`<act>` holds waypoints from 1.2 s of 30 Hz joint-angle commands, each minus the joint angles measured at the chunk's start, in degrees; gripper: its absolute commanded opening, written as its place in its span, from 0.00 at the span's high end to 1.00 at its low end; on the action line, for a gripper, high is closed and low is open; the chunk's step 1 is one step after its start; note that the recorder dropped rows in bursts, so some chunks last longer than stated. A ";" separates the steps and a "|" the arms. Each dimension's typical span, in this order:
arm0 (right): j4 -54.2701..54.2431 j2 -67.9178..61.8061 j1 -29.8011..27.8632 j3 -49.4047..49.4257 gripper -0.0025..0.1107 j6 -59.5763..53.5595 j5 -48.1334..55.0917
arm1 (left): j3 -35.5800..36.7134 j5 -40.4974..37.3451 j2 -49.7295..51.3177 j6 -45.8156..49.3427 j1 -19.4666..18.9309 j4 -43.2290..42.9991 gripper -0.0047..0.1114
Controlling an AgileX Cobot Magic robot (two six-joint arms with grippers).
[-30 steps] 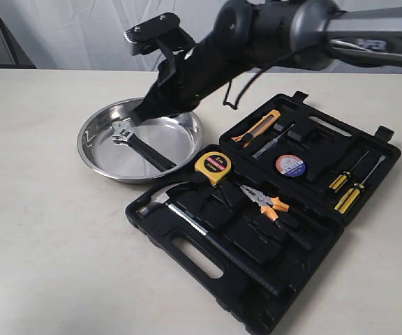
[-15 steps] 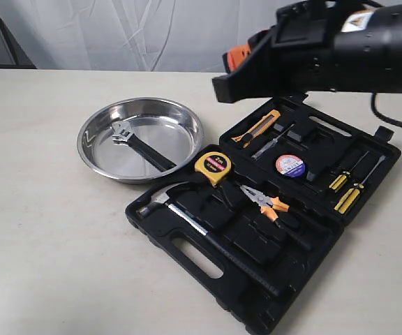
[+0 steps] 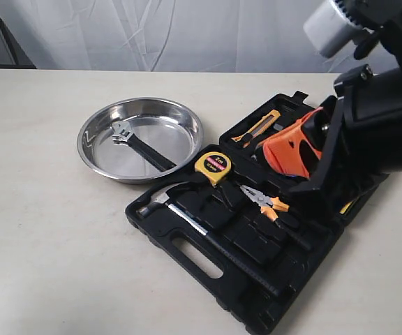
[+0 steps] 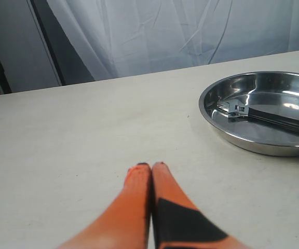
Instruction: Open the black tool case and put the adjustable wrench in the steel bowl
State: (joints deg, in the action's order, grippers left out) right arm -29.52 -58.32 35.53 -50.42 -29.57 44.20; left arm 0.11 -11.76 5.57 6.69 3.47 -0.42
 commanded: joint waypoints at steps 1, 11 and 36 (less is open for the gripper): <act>2.27 1.83 -0.25 0.63 0.99 4.21 -7.43 | -0.11 0.61 -0.22 -0.20 0.11 0.11 0.96; -5.85 18.44 -17.14 19.13 0.99 7.31 -23.11 | -0.11 0.61 -0.22 -0.20 0.11 0.11 0.96; -5.61 58.32 -38.34 50.42 0.99 7.10 -34.91 | -0.11 0.61 -0.22 -0.20 0.11 0.11 0.96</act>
State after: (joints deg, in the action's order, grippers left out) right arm -34.68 -0.82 -2.49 -0.36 -22.24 10.58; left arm 0.11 -11.76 5.57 6.69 3.47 -0.42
